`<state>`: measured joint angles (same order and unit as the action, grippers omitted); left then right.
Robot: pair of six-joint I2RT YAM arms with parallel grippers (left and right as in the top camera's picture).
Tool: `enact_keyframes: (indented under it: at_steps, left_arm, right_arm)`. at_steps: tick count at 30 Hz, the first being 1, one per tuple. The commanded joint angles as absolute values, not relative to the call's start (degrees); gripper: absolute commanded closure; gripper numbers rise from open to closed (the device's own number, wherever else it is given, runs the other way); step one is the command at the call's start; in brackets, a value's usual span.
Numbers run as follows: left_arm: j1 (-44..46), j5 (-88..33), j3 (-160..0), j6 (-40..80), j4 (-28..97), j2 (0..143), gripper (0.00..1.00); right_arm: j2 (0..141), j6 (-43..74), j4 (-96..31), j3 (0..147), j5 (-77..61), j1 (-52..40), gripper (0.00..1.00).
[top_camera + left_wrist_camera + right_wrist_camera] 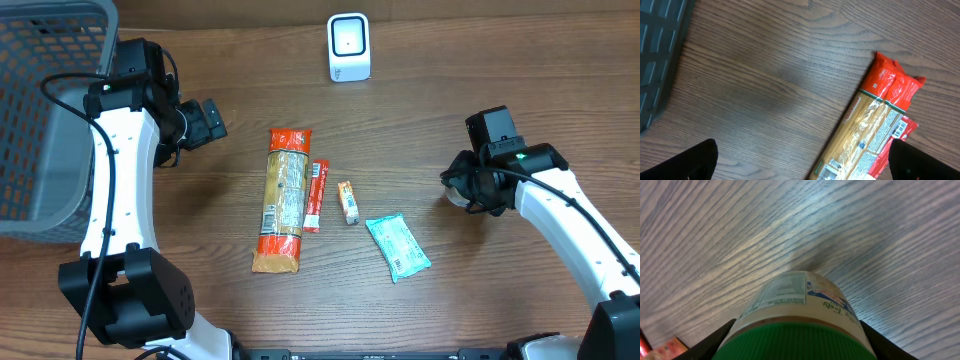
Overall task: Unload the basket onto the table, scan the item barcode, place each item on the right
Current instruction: 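Carry the jar up toward the white barcode scanner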
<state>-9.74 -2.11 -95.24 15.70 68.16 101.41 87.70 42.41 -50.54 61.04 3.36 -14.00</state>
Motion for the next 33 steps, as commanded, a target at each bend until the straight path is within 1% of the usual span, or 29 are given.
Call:
enact_keyframes:
  at_steps: [1,5,9,17,21,26,28,33]
  left_arm:
    - [-9.4,-1.9,-96.2,14.8,68.3,101.5,0.0]
    - [-9.4,-1.9,-96.2,14.8,68.3,101.5,0.0]
    - [-9.4,-1.9,-96.2,14.8,68.3,101.5,0.0]
    - [-9.4,-1.9,-96.2,14.8,68.3,101.5,0.0]
    - [-9.4,-1.9,-96.2,14.8,68.3,101.5,0.0]
    - [-9.4,-1.9,-96.2,14.8,68.3,101.5,0.0]
    - [-9.4,-1.9,-96.2,14.8,68.3,101.5,0.0]
    - [-9.4,-1.9,-96.2,14.8,68.3,101.5,0.0]
  right_arm:
    - [86.8,34.3,-50.0,62.3,1.7,-14.0,0.96]
    - [86.8,29.1,-50.9,64.1,-0.8,-14.2,0.96]
    - [86.8,26.6,-57.8,71.6,-1.8,-14.2,0.96]
    - [89.0,21.8,-76.2,97.9,-1.8,-14.2,0.97]
    - [91.8,20.3,-82.1,109.0,-1.8,-14.6,0.97]
    - [97.4,14.8,-88.7,119.9,-1.8,-16.8,0.97]
    - [99.4,14.4,-87.2,120.4,-1.0,-17.9,0.96]
    - [104.8,13.0,-76.2,120.0,-1.0,-19.7,0.96]
